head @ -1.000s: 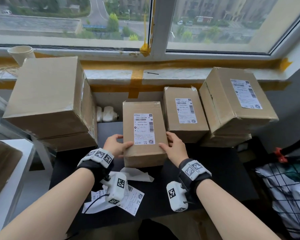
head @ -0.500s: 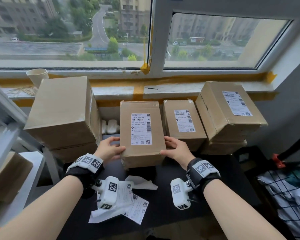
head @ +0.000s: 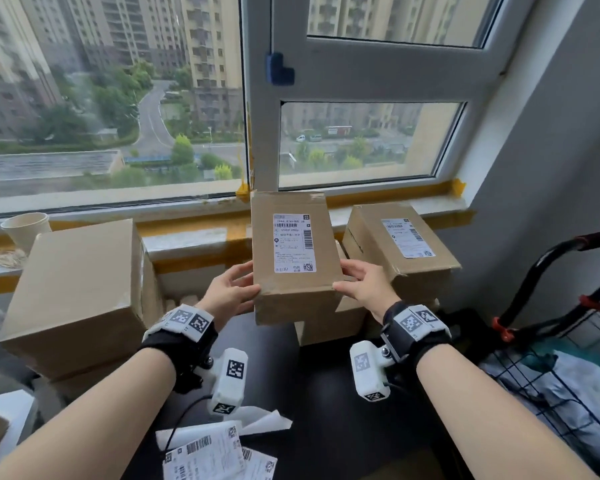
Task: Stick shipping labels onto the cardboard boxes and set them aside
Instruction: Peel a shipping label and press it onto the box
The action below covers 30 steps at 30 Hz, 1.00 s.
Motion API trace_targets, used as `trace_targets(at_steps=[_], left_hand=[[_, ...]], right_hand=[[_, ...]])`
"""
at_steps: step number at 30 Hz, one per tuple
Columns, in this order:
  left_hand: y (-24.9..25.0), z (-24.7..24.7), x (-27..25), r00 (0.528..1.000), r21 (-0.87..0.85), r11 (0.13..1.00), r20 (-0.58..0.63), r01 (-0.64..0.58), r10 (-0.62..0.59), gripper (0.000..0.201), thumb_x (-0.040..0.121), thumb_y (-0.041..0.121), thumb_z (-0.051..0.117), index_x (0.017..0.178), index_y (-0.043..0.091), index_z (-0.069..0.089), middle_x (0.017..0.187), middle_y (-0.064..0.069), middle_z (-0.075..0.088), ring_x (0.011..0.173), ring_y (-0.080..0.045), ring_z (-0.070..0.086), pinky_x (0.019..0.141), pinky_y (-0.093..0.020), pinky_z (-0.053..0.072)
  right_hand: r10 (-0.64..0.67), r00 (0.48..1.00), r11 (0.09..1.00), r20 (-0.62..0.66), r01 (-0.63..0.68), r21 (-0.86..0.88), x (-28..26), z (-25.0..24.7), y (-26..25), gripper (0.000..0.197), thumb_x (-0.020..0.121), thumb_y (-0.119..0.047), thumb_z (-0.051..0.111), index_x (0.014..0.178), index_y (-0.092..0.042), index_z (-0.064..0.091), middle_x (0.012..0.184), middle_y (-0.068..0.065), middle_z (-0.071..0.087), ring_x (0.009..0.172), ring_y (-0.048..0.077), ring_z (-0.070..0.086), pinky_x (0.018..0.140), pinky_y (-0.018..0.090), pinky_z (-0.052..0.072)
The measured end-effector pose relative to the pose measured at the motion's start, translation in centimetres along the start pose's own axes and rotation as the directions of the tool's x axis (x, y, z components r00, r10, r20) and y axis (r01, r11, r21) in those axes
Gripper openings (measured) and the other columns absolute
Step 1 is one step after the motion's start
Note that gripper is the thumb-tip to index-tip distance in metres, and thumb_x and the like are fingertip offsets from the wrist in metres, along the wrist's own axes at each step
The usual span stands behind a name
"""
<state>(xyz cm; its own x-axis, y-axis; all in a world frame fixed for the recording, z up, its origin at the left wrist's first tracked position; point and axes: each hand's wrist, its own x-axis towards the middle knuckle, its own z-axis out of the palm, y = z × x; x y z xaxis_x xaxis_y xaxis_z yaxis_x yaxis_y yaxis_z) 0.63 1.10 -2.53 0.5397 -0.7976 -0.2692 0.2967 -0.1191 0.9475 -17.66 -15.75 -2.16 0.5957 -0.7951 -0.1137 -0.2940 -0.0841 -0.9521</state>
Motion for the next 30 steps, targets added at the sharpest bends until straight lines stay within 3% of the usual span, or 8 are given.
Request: trace_targets(at_steps=[3,6,8,10,13,17,24,30], left_hand=[[-0.3,2.5,1.3,1.000,-0.021,1.000,0.025,0.019,-0.019,0.055,0.088,-0.010,0.050,0.137,0.014,0.041,0.128,-0.011,0.057,0.111,-0.025,0.058,0.083,-0.033,0.055],[-0.9,4.5,2.5,0.999,-0.037,0.999,0.033,0.040,-0.039,0.056,0.089,-0.006,0.053,0.140,0.014,0.038,0.133,-0.012,0.054,0.120,-0.028,0.054,0.099,-0.042,0.046],[-1.0,5.7,3.0,0.999,-0.048,0.998,0.037,0.038,-0.037,0.054,0.090,-0.003,0.054,0.139,0.013,0.039,0.133,-0.013,0.054,0.119,-0.028,0.055,0.097,-0.040,0.047],[-1.1,6.7,3.4,0.999,-0.048,0.998,0.041,0.031,-0.029,0.052,0.090,-0.001,0.054,0.139,0.011,0.039,0.130,-0.014,0.055,0.112,-0.026,0.057,0.092,-0.036,0.049],[-1.4,7.7,4.3,0.999,-0.048,0.998,0.032,0.038,-0.037,0.053,0.089,0.001,0.055,0.139,0.011,0.039,0.133,-0.014,0.054,0.117,-0.027,0.056,0.099,-0.041,0.046],[-2.1,8.2,5.5,0.998,-0.018,0.998,0.006,0.055,-0.055,0.056,0.089,0.004,0.057,0.141,0.015,0.039,0.137,-0.010,0.053,0.122,-0.026,0.053,0.108,-0.048,0.038],[-2.8,9.4,6.7,0.999,0.023,0.999,-0.026,0.033,-0.033,0.057,0.089,0.003,0.058,0.141,0.015,0.039,0.137,-0.007,0.052,0.121,-0.024,0.054,0.106,-0.048,0.041],[-2.8,9.3,7.0,0.995,0.261,0.964,-0.070,-0.048,0.069,0.054,0.087,0.011,0.063,0.137,0.015,0.043,0.131,-0.009,0.058,0.114,-0.023,0.059,0.100,-0.048,0.047]], right_hand=[[-0.011,0.999,0.995,-0.042,0.006,-0.100,0.9,-1.1,0.2,0.056,0.080,0.004,0.066,0.132,-0.003,0.050,0.130,0.011,0.057,0.125,0.025,0.052,0.107,0.038,0.041],[-0.009,0.998,0.950,-0.063,-0.011,-0.311,1.4,-1.6,0.1,0.067,0.082,-0.025,0.069,0.140,-0.008,0.040,0.134,0.004,0.053,0.127,0.022,0.049,0.106,0.035,0.042],[-0.016,0.998,0.888,-0.060,-0.014,-0.461,1.6,-1.8,0.2,0.077,0.081,-0.040,0.067,0.145,-0.012,0.033,0.144,0.004,0.042,0.133,0.022,0.041,0.111,0.037,0.036],[-0.039,0.999,0.824,-0.032,0.013,-0.567,1.9,-1.7,0.2,0.073,0.082,-0.048,0.062,0.144,-0.022,0.034,0.149,0.009,0.032,0.138,0.025,0.032,0.115,0.037,0.028],[-0.030,0.999,0.762,-0.031,0.003,-0.647,2.6,-1.8,0.4,0.066,0.082,-0.055,0.056,0.141,-0.033,0.037,0.149,0.015,0.023,0.138,0.031,0.026,0.114,0.041,0.026],[0.009,0.999,0.716,-0.039,-0.033,-0.697,3.2,-2.2,0.6,0.064,0.085,-0.057,0.050,0.142,-0.033,0.035,0.153,0.015,0.014,0.141,0.031,0.019,0.115,0.043,0.023],[-0.013,1.000,0.712,-0.008,0.003,-0.703,3.8,-3.4,1.3,0.054,0.089,-0.051,0.047,0.140,-0.035,0.038,0.158,0.009,0.006,0.146,0.028,0.012,0.117,0.042,0.019],[-0.092,0.996,0.654,0.018,0.074,-0.753,3.4,-2.8,1.1,0.048,0.094,-0.045,0.042,0.139,-0.030,0.041,0.157,0.004,0.019,0.144,0.025,0.019,0.117,0.040,0.018]])
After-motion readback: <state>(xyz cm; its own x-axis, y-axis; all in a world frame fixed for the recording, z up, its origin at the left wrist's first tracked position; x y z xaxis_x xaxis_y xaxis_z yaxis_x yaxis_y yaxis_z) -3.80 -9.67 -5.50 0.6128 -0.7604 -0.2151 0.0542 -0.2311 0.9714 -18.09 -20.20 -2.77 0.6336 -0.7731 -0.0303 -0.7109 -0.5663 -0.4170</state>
